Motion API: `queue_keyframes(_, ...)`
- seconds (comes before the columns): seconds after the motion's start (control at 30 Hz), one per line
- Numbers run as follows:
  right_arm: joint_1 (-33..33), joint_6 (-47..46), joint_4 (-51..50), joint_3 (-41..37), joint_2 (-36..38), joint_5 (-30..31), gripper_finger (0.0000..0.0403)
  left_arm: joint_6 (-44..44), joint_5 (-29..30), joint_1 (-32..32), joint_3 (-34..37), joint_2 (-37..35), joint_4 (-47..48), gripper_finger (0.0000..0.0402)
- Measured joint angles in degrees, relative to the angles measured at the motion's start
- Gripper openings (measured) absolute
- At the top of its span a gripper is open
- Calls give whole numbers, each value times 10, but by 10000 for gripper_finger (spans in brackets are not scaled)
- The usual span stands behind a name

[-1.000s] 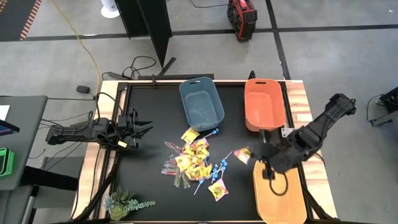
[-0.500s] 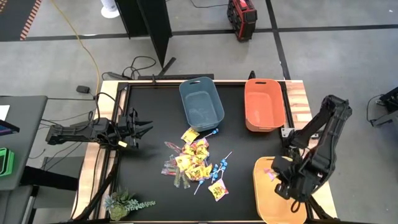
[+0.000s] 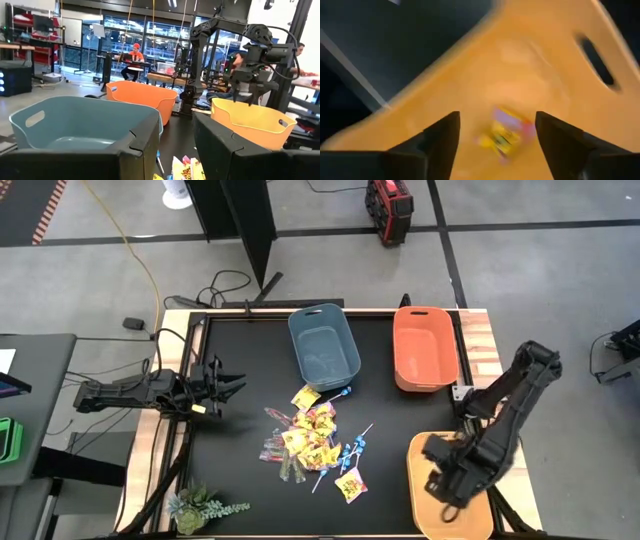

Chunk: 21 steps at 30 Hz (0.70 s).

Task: Sort candy
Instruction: Put the yellow candy into the yellow bin

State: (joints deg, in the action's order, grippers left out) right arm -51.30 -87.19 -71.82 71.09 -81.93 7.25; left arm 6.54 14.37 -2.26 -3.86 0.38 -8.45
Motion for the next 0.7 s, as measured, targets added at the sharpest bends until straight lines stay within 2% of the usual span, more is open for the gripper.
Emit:
queue_keyframes(0.13,78,150,122,1,-24,35,284,20,0,0,0,0,0,116)
queue_keyframes(0.37,175,394,317,8,-139,25,282,65,0,0,0,0,12,116)
queue_keyframes(0.7,171,463,311,109,-310,3,282,117,0,0,0,0,66,116)
